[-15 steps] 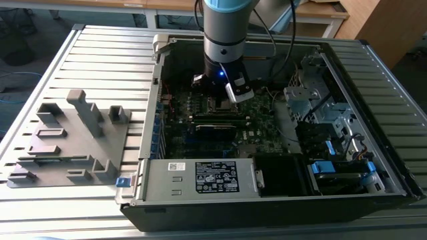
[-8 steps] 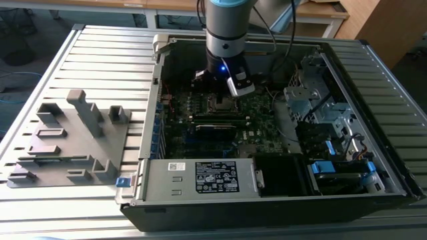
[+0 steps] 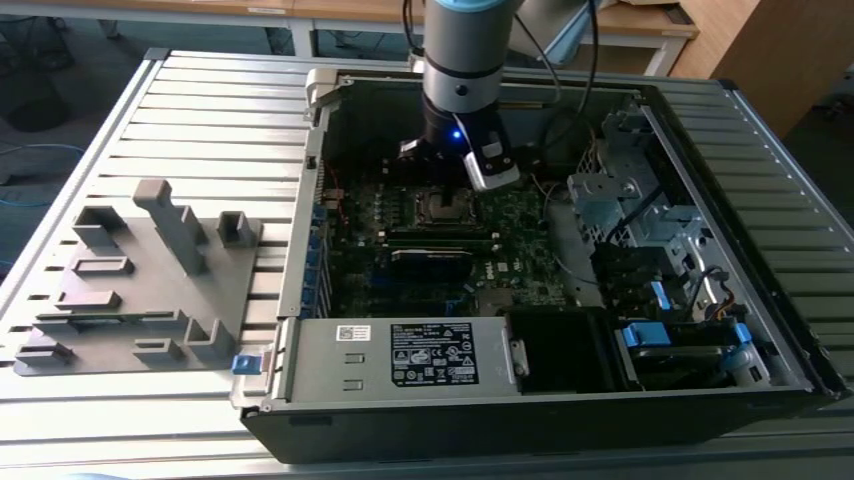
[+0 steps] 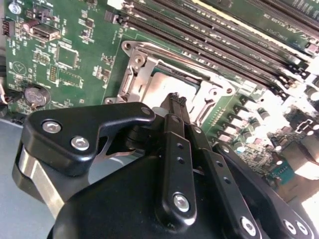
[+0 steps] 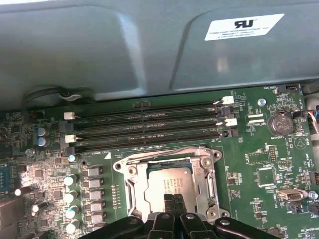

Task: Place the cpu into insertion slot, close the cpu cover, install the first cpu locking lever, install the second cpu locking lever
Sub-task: 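Install the second cpu locking lever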

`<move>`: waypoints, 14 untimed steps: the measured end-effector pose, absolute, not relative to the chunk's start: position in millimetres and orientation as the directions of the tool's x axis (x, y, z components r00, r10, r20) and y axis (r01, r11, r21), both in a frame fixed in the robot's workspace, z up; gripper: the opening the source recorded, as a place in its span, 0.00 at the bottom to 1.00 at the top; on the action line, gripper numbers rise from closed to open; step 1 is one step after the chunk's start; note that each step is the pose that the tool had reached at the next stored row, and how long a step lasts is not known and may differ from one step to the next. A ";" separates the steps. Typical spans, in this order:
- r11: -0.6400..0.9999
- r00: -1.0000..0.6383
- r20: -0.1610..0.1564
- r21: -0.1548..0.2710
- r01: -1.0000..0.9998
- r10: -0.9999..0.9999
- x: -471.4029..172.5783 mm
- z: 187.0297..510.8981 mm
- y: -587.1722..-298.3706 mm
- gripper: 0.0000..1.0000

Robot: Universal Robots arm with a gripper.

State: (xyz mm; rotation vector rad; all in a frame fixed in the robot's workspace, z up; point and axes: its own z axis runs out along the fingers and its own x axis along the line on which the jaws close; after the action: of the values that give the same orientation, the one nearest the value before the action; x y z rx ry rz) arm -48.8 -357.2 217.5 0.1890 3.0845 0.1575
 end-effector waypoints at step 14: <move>0.988 -0.992 -0.011 0.097 0.122 0.124 -46.7 217.4 -357.0 0.11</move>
State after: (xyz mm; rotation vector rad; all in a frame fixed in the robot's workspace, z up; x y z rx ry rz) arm -46.7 -357.0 217.4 0.1930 3.1147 0.1510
